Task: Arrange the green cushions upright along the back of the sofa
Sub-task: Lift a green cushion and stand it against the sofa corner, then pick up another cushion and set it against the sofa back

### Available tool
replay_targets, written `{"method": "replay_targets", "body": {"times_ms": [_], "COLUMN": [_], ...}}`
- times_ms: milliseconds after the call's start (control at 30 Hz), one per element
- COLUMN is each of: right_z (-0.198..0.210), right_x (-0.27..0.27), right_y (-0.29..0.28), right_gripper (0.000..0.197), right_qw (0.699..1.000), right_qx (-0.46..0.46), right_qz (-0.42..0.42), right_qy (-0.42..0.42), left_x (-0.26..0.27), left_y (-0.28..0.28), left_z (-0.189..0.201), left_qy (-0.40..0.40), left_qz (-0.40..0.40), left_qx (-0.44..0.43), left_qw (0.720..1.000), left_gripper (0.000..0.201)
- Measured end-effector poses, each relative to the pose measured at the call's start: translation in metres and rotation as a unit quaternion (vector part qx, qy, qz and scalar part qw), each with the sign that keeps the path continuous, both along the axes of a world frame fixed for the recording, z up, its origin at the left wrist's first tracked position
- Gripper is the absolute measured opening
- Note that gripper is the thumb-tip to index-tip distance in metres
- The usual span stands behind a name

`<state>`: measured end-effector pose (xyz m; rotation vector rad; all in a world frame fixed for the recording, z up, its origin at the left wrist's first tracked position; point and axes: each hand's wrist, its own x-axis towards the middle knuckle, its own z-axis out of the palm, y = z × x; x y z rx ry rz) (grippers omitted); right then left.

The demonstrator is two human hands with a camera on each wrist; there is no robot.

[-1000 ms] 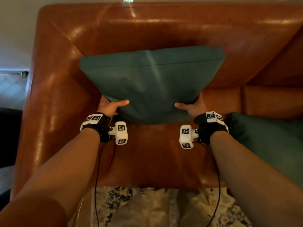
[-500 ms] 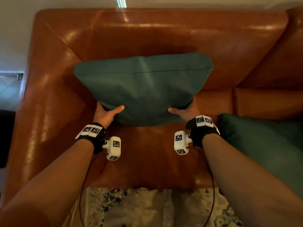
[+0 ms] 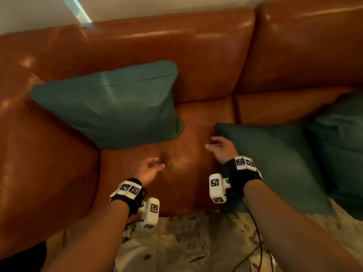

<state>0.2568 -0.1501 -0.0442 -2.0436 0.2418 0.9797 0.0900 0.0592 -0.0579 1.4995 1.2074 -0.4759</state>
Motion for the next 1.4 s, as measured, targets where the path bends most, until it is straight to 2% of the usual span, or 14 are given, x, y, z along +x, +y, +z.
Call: {"method": "replay_targets", "body": {"times_ms": [100,200,300,367,400,500,567,767,933,1000,1133,1267,1333,1400], "right_z": [-0.008,-0.017,-0.03,-0.042,-0.047,-0.058,-0.066,-0.088,-0.086,-0.08,-0.079,-0.086,-0.088,-0.085], "right_x": [0.024,0.054,0.077,0.091,0.097,0.117,0.133,0.155,0.15,0.147,0.142,0.147,0.151,0.158], "right_y": [-0.093,-0.184,-0.249,-0.278,-0.289,-0.314,-0.326,-0.343,-0.321,-0.301,-0.25,-0.224,-0.216,-0.207], "right_gripper": [0.037,0.037,0.051,0.078,0.09,0.112,0.116,0.151,0.128,0.136,0.113,0.105,0.099,0.096], "right_qw": [0.997,0.988,0.983,0.981,0.98,0.982,0.984,0.976,0.981,0.988,0.997,0.994,0.993,0.994], "right_qx": [-0.045,-0.096,-0.134,-0.166,-0.183,-0.18,-0.158,-0.172,-0.144,-0.118,-0.048,-0.018,-0.018,-0.017], "right_qz": [-0.056,-0.106,-0.119,-0.104,-0.08,-0.032,-0.033,-0.059,-0.067,-0.045,-0.008,-0.056,-0.075,-0.064], "right_qy": [-0.035,-0.052,-0.03,-0.013,0.001,0.046,0.073,0.122,0.108,0.085,0.067,0.088,0.091,0.087], "left_x": [0.031,0.072,0.112,0.13,0.137,0.146,0.151,0.154,0.151,0.145,0.124,0.126,0.133,0.14], "left_y": [-0.08,-0.157,-0.216,-0.242,-0.251,-0.267,-0.273,-0.273,-0.254,-0.235,-0.181,-0.151,-0.149,-0.151], "left_z": [-0.003,-0.008,-0.009,-0.017,-0.023,-0.042,-0.053,-0.071,-0.061,-0.056,-0.055,-0.052,-0.057,-0.057], "left_qy": [0.005,0.001,0.0,-0.012,-0.021,0.001,0.018,0.013,0.009,0.025,0.034,-0.016,-0.008,-0.009], "left_qz": [-0.062,-0.058,-0.023,0.011,0.023,0.062,0.064,0.089,0.095,0.127,0.171,0.177,0.178,0.195], "left_qx": [-0.026,-0.054,-0.057,-0.067,-0.077,-0.092,-0.071,-0.072,-0.092,-0.087,-0.034,-0.059,-0.083,-0.088], "left_qw": [0.998,0.997,0.998,0.998,0.997,0.994,0.995,0.993,0.991,0.988,0.984,0.982,0.98,0.977], "left_gripper": [0.036,0.037,0.04,0.037,0.043,0.098,0.112,0.109,0.091,0.092,0.096,0.071,0.083,0.079]}}
